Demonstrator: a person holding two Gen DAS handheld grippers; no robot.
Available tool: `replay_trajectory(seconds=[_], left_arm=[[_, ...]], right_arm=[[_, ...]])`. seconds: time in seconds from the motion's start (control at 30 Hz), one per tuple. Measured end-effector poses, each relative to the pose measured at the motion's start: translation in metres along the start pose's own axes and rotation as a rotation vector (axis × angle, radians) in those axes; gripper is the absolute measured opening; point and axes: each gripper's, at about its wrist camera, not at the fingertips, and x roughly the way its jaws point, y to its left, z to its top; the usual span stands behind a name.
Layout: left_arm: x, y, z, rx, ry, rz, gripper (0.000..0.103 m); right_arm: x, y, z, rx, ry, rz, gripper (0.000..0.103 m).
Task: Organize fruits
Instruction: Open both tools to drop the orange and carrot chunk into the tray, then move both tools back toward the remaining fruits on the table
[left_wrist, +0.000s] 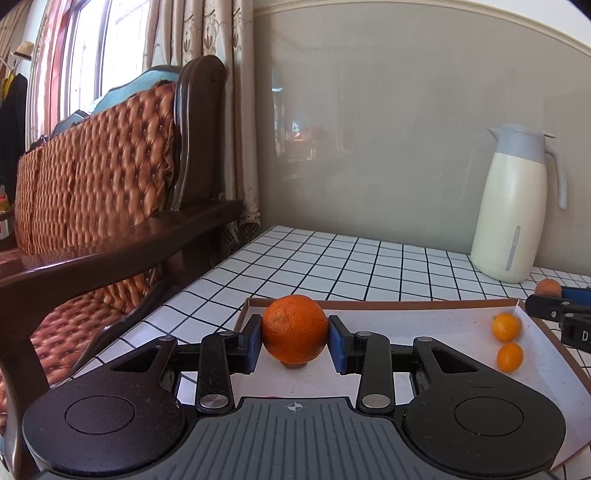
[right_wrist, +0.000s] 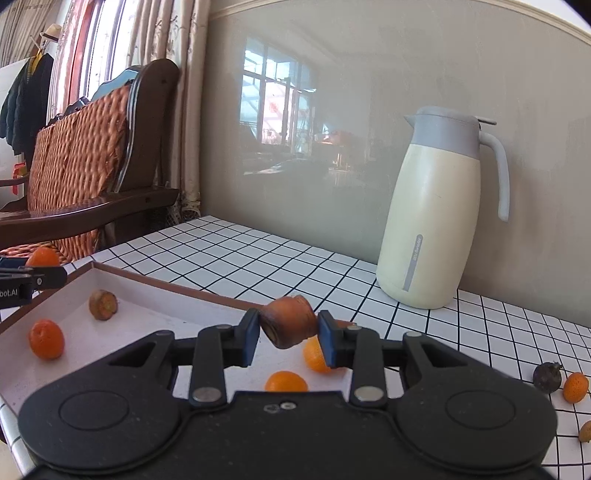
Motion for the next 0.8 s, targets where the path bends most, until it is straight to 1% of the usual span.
replay_trajectory(seconds=[0.17,0.2,0.23,0.27,0.3,0.33,0.37,0.4,0.43,0.57,0.63,0.8], left_arm=[[0.013,-0.002,0.004,-0.001,0.013,0.005,0.038],[0.015,-0.002,0.004,-0.004,0.014,0.008,0.038],[0.016,-0.001,0.004,-0.009,0.014,0.002,0.038],[0.016,0.000,0.002,-0.018,0.006,-0.013,0.038],[0.014,0.001,0.001,-0.024,-0.003,-0.026,0.040],[0.011,0.002,-0.001,-0.031,-0.015,-0.017,0.061],[0.007,0.002,-0.002,-0.036,-0.042,0.004,0.099],[0.001,0.003,-0.003,-0.033,-0.081,0.017,0.103],[-0.003,0.003,-0.002,-0.025,-0.104,0.020,0.103],[-0.009,0.007,-0.002,-0.054,-0.107,0.006,0.103],[-0.011,0.005,-0.005,-0.043,-0.098,0.002,0.103],[-0.021,-0.002,-0.010,0.001,-0.109,-0.006,0.103]], right_arm=[[0.010,-0.006,0.005,0.024,0.011,0.024,0.026],[0.011,-0.007,0.005,0.026,0.012,0.048,0.027],[0.011,-0.008,0.005,0.018,0.010,0.067,0.030],[0.011,-0.008,0.005,0.001,0.009,0.056,0.038],[0.009,-0.008,0.005,-0.008,-0.007,0.015,0.073],[0.004,-0.010,0.003,-0.009,-0.047,-0.026,0.097],[0.001,-0.011,0.002,-0.012,-0.075,-0.039,0.096],[0.001,-0.012,0.002,-0.018,-0.070,-0.043,0.097],[0.000,-0.013,0.001,-0.018,-0.067,-0.051,0.097],[-0.001,-0.014,-0.002,-0.009,-0.055,-0.043,0.097],[-0.003,-0.012,-0.004,-0.013,-0.053,-0.036,0.097],[-0.017,-0.007,-0.004,-0.042,-0.099,-0.040,0.097]])
